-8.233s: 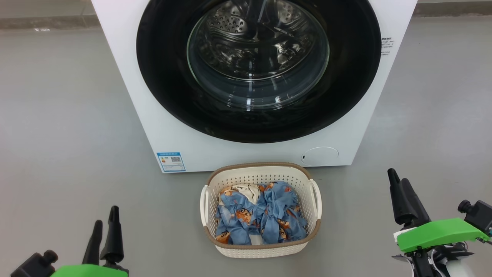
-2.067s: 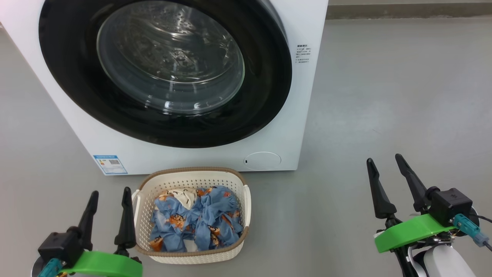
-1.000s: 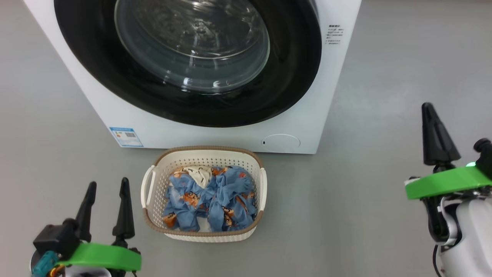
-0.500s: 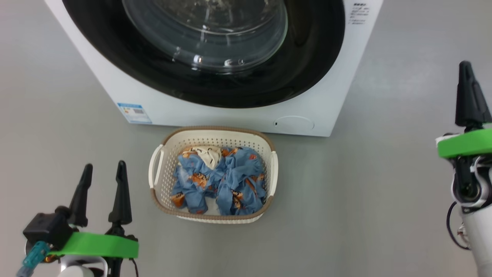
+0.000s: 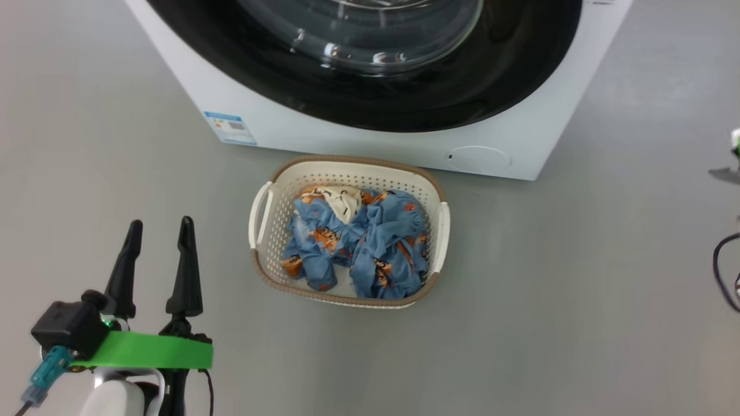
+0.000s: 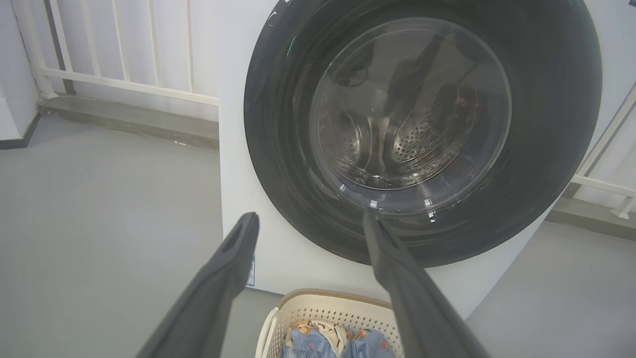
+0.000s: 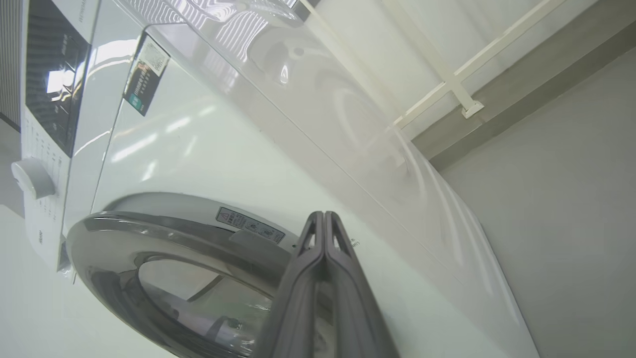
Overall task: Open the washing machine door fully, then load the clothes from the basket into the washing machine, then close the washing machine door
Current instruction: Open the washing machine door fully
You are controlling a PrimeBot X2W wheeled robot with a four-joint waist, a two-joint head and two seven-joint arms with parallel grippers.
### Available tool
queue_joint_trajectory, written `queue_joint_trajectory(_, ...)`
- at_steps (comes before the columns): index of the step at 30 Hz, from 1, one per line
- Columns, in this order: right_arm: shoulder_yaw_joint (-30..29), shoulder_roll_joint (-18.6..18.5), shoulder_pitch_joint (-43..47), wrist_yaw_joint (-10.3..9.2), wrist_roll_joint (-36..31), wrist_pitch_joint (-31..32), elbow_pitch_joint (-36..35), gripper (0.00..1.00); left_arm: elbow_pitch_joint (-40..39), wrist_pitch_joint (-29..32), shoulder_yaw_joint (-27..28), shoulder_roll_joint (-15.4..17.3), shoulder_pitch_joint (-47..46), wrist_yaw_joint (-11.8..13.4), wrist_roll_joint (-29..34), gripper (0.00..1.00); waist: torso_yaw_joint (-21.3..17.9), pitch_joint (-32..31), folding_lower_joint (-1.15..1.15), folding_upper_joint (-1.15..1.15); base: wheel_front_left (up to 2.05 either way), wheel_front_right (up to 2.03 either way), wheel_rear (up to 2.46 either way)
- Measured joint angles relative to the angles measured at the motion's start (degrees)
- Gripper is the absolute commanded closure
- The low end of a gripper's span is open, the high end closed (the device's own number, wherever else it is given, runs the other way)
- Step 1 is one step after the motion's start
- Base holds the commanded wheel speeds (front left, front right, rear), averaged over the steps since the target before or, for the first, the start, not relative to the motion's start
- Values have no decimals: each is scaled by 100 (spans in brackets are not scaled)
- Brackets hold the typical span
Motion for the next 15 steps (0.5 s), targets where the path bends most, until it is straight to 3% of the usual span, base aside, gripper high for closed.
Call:
queue_joint_trajectory(5,313,-247,-339,0,482,449,-10,100,-2,0,1,-2,-5,0,-1,0,140,110,0,0,0,0,0)
queue_joint_trajectory(15,561,-356,-1062,0,1502,1348,250,100,-14,0,-55,-89,-100,0,-55,0,327,342,0,0,0,0,0)
